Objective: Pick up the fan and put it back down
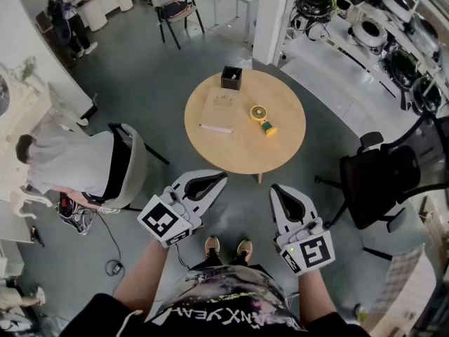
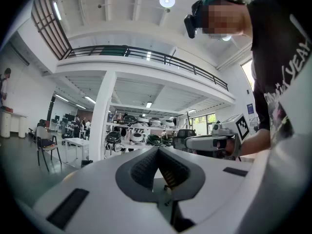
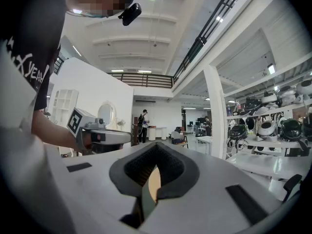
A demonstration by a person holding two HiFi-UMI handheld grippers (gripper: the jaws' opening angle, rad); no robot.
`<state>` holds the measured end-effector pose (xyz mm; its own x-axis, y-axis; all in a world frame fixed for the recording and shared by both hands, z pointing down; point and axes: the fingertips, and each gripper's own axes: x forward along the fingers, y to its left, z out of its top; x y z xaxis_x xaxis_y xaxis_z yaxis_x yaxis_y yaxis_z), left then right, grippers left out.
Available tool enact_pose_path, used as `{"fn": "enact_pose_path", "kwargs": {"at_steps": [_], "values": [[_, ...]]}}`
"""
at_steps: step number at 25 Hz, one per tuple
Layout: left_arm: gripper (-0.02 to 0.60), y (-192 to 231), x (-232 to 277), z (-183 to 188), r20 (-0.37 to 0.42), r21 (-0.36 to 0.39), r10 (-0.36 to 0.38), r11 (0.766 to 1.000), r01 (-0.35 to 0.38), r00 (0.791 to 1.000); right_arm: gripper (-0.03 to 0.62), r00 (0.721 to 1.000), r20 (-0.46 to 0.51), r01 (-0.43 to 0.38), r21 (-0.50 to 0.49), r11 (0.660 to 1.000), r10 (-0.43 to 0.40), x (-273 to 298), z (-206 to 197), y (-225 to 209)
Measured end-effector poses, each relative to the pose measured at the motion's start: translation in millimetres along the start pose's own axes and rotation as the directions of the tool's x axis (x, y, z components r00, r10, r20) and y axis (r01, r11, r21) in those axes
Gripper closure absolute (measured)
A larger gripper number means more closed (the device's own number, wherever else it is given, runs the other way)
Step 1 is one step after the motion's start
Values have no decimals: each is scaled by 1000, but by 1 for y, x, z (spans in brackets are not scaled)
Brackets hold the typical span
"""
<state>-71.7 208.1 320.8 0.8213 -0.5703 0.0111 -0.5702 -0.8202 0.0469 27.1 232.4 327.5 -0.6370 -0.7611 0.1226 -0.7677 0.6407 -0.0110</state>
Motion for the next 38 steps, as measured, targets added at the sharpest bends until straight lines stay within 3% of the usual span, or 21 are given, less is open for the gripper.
{"fn": "enact_pose_path", "kwargs": {"at_steps": [38], "values": [[569,-4,12,-3,-6,0,-38,999,38,999,588,1000,0,12,42,999,-12,-7,-8,-9]]}}
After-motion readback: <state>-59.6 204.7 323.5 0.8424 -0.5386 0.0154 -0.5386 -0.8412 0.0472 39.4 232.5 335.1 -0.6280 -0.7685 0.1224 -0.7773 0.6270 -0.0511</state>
